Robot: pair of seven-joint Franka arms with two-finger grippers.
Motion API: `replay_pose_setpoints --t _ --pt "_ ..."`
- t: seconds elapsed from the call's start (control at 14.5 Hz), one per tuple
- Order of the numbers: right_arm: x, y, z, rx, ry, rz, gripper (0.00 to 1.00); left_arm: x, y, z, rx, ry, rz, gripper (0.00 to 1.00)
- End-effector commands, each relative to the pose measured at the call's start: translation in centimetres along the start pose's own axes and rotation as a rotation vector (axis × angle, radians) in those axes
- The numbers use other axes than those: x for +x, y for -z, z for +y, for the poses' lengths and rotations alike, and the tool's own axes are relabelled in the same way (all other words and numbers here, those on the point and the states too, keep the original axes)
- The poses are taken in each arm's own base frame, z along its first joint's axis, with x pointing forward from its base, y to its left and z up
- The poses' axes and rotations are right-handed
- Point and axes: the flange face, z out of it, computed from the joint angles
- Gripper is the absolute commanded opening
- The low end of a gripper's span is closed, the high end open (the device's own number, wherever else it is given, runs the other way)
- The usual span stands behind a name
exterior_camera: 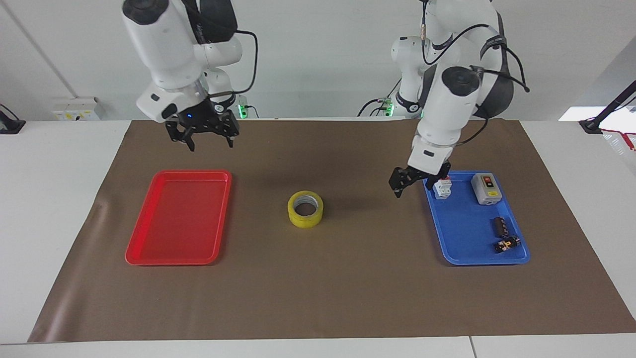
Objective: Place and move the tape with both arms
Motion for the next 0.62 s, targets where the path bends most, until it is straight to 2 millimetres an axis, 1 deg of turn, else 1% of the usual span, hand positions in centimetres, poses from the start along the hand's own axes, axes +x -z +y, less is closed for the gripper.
replay_pose_setpoints --t 0.0,0.07,0.14,0.21,0.28,0.34,0.41,0.48,0.55 --pt "0.0 -6.1 -6.0 -0.021 0.019 0.043 1.0 0.4 3.8 -4.1 -0.018 -0.044 -0.038 1.0" --pt "-0.4 -8.5 -6.5 -0.02 0.031 0.062 1.0 1.0 5.5 -5.5 -0.015 -0.069 -0.046 1.0" --pt "-0.6 -10.4 -6.5 -0.012 0.038 0.085 1.0 1.6 6.8 -7.1 -0.012 -0.081 -0.056 1.0" --pt "-0.6 -11.8 -6.6 -0.005 0.045 0.103 1.0 1.9 8.1 -8.4 -0.009 -0.083 -0.066 1.0" --pt "-0.5 -13.0 -6.8 -0.002 0.048 0.11 1.0 2.1 8.9 -9.2 -0.005 -0.092 -0.072 1.0" --pt "-0.9 -14.4 -8.1 -0.004 0.07 0.098 1.0 2.3 9.5 -10.0 0.002 -0.101 -0.076 1.0" --pt "-1.2 -15.5 -8.9 -0.007 0.087 0.09 1.0 2.4 10.1 -11.0 0.007 -0.103 -0.091 1.0" --pt "-1.0 -17.1 -9.2 -0.007 0.103 0.088 1.0 2.4 10.6 -12.1 0.003 -0.117 -0.102 1.0" --pt "-0.6 -18.8 -9.6 -0.004 0.109 0.092 1.0 2.3 11.0 -12.4 0.0 -0.155 -0.091 1.0"
